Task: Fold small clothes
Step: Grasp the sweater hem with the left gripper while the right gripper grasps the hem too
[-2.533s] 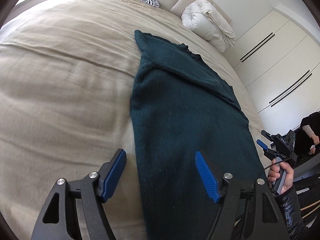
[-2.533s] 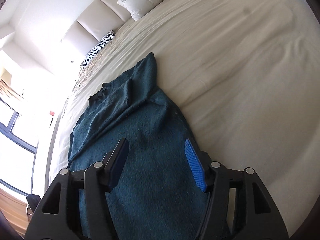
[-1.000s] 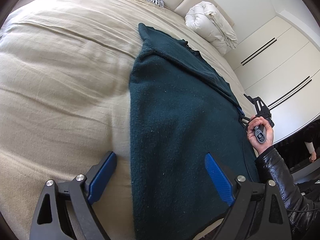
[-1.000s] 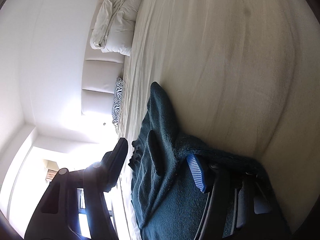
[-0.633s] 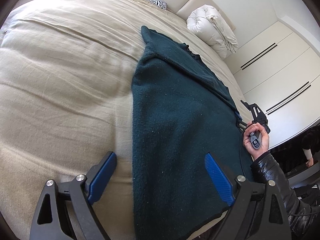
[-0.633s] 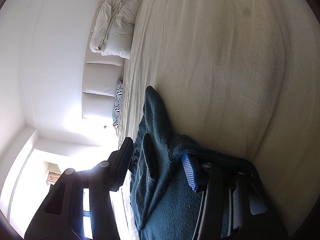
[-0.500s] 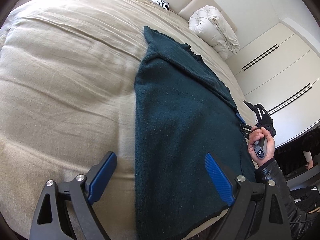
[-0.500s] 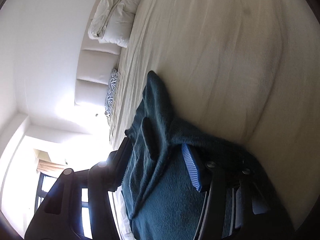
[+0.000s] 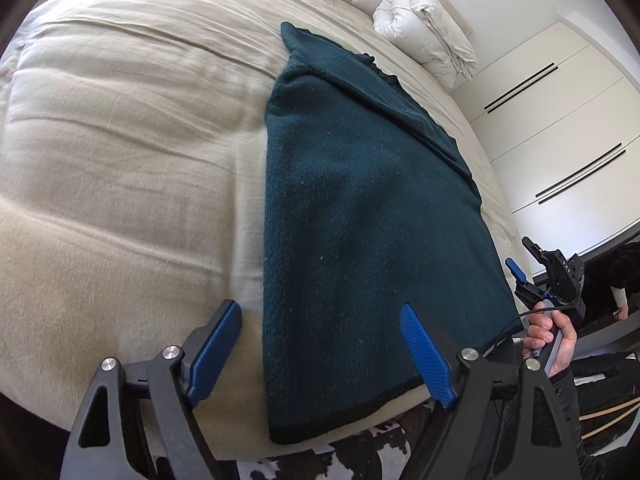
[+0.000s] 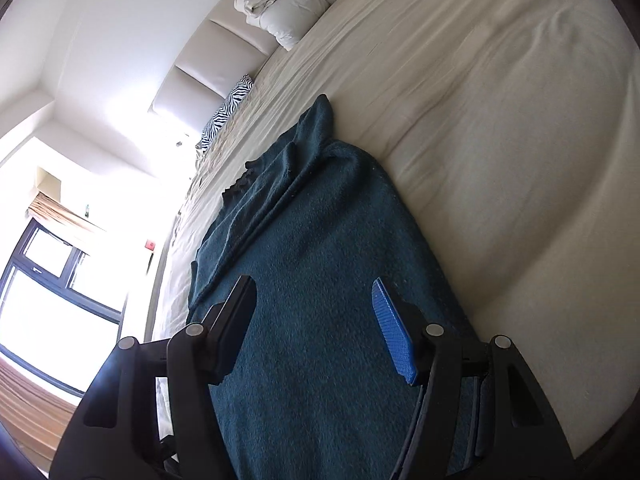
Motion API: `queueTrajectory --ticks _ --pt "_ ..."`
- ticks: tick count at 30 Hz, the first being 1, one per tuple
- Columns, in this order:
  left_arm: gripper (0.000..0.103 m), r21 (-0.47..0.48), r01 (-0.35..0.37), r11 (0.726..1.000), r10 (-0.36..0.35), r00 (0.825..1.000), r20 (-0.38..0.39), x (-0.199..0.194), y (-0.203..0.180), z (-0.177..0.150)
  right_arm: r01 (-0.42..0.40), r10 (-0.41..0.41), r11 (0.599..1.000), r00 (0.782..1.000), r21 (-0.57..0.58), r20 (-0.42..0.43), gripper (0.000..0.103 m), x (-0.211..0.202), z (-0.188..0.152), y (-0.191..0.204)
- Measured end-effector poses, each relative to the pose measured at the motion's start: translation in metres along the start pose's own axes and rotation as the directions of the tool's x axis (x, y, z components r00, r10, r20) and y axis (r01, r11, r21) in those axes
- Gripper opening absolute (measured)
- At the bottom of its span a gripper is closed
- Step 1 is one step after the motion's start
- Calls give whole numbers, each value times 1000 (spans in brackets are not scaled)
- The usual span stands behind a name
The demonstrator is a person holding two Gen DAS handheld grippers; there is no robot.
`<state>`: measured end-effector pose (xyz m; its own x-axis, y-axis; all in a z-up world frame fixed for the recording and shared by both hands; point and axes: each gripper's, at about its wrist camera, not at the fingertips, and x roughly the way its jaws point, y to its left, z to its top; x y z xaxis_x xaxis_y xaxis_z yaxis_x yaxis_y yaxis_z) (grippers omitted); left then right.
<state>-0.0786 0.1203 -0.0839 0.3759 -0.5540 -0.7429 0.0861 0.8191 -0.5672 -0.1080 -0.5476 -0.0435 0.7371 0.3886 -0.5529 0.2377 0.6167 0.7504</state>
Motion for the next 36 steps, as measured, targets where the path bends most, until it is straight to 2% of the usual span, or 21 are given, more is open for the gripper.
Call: queueTrajectory --ticks 7,13,15,21,26,36 --pt "77 -43 22 999 -25 998 -53 2 4 -13 27 -27 1000 1000 -1 -7 60 -32 -15 -19" --pt "73 -74 31 997 -36 997 -66 3 9 -15 99 -101 991 995 -89 -26 60 -61 -22 -11" --pt "72 -78 38 996 -43 997 -64 3 10 -15 127 -132 986 990 -108 -45 60 -71 -24 -15" --pt "60 -71 28 997 -33 997 -76 5 9 -16 211 -228 967 967 -141 -113 60 -95 -33 -35" --pt "59 -65 32 997 -37 996 -83 6 5 -16 239 -266 959 945 -154 -189 60 -94 -41 -48" --pt "60 -59 32 998 -38 993 -113 9 4 -18 221 -261 958 936 -182 -238 58 -76 -48 -41"
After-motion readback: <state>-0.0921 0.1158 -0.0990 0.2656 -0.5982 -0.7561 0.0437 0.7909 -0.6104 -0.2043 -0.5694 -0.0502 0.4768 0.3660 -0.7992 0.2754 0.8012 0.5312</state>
